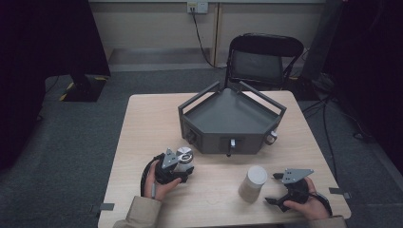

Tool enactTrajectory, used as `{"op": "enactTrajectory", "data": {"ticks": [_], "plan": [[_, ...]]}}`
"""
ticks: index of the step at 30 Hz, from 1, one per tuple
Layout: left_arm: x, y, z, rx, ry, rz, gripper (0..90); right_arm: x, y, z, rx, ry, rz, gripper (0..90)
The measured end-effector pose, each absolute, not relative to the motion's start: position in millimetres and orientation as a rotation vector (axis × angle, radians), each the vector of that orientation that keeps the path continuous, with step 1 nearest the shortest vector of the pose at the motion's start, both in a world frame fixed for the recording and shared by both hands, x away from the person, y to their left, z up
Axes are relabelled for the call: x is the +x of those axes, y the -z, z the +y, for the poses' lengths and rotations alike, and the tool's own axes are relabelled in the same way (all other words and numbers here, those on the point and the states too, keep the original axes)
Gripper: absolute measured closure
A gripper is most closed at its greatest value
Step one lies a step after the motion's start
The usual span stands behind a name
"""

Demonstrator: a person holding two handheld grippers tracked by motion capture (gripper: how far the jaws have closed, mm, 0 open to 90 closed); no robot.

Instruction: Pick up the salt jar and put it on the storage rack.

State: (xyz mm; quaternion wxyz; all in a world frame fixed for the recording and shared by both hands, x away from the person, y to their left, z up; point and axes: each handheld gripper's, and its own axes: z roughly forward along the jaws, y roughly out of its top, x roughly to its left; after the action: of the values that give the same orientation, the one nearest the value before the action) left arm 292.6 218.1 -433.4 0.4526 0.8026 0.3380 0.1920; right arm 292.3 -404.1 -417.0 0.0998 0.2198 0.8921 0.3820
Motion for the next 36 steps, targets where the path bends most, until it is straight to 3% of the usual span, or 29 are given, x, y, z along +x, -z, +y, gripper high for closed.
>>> {"op": "enactTrajectory", "data": {"ticks": [20, 36], "plan": [[286.2, 423.9, 210.3, 2.003, -0.481, 0.848, 31.4, 292.4, 417.0, -404.0, 0.650, -1.129, 2.637, 0.9], [289.2, 389.8, 210.7, 1.997, -0.404, 0.832, 31.4, 292.4, 417.0, -404.0, 0.649, -1.129, 2.638, 0.8]]}}
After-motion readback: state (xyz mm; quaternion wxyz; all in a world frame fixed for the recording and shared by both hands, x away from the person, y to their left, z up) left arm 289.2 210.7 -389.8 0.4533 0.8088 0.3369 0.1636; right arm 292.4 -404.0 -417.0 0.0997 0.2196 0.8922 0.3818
